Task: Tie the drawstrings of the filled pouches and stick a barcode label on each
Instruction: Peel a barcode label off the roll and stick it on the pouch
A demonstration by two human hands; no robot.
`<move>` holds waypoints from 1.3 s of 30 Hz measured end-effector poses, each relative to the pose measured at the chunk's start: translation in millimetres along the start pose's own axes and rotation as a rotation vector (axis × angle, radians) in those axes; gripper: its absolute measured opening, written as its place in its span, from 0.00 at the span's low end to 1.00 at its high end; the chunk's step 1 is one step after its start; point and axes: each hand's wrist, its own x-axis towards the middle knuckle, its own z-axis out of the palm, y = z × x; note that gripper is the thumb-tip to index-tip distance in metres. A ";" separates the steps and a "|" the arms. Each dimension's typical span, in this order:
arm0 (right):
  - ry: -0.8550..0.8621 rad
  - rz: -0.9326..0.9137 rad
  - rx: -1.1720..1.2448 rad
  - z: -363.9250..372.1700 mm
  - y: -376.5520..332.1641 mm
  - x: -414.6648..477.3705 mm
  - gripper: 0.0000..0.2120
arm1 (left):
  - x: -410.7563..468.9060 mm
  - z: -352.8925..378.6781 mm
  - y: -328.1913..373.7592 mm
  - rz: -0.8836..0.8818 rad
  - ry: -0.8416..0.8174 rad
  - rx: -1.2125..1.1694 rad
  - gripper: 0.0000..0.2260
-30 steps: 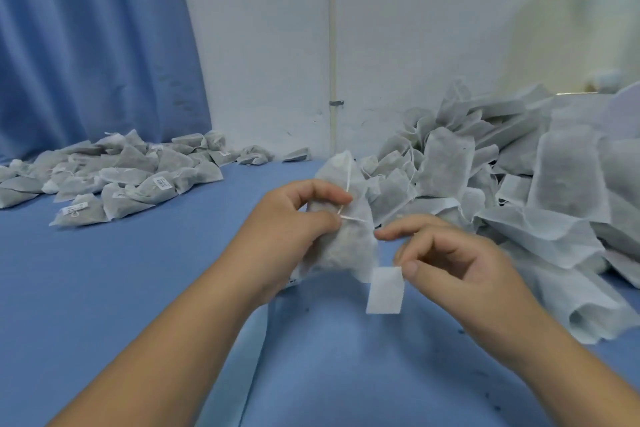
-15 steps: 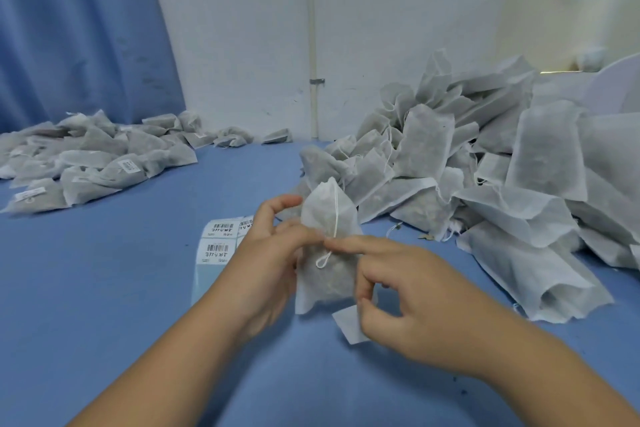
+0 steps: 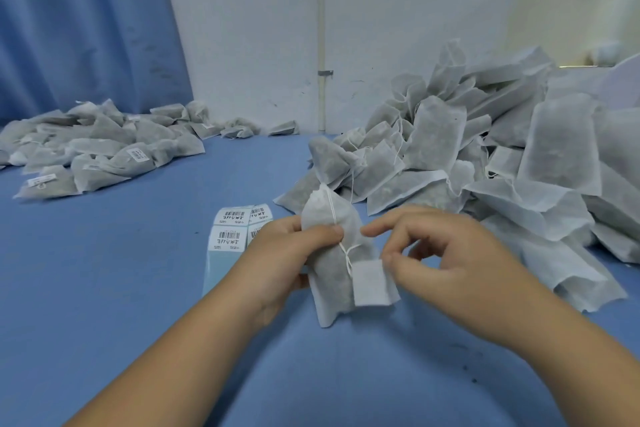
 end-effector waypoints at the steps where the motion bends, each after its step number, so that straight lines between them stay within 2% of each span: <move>1: 0.073 0.015 0.028 -1.2 0.1 1.0 0.07 | -0.6 0.6 0.0 0.005 0.010 -0.004 0.05; 4: 0.284 0.045 0.032 0.5 0.8 3.4 0.06 | -1.7 3.0 -0.1 0.034 0.043 0.011 0.04; 7: 0.459 0.000 -0.081 8.5 2.7 3.2 0.09 | -3.0 5.5 -0.1 0.056 0.070 0.009 0.04; 12: 0.548 -0.162 -0.410 21.8 7.1 4.4 0.05 | -3.3 9.1 -2.4 0.064 0.042 -0.024 0.06; 16: 0.469 -0.310 -0.569 29.7 10.7 5.4 0.08 | -3.0 9.5 -3.0 0.076 0.025 -0.058 0.06; 19: 0.373 -0.376 -0.604 33.5 11.3 5.3 0.05 | -1.3 8.1 -2.7 0.078 0.029 -0.091 0.06; 26: 0.142 -0.376 -0.599 30.0 13.2 3.1 0.03 | 0.0 6.7 -4.2 0.077 0.046 -0.162 0.05; 30: 0.092 -0.366 -0.570 24.9 13.6 2.4 0.04 | 0.4 4.0 -2.2 0.086 -0.038 -0.183 0.12; 33: 0.143 -0.278 -0.365 24.8 15.1 3.8 0.06 | -0.6 1.9 -1.2 0.122 -0.139 -0.169 0.21; 36: 0.314 -0.008 -0.074 24.1 17.1 6.9 0.01 | 0.3 3.2 -3.1 0.159 -0.169 -0.140 0.22; 37: 0.325 0.097 -0.008 23.3 18.3 7.5 0.05 | 0.1 4.1 -3.4 0.172 -0.171 -0.136 0.21; 39: 0.232 0.276 0.183 20.3 21.5 8.4 0.11 | -0.7 5.8 -3.4 0.194 -0.192 -0.145 0.20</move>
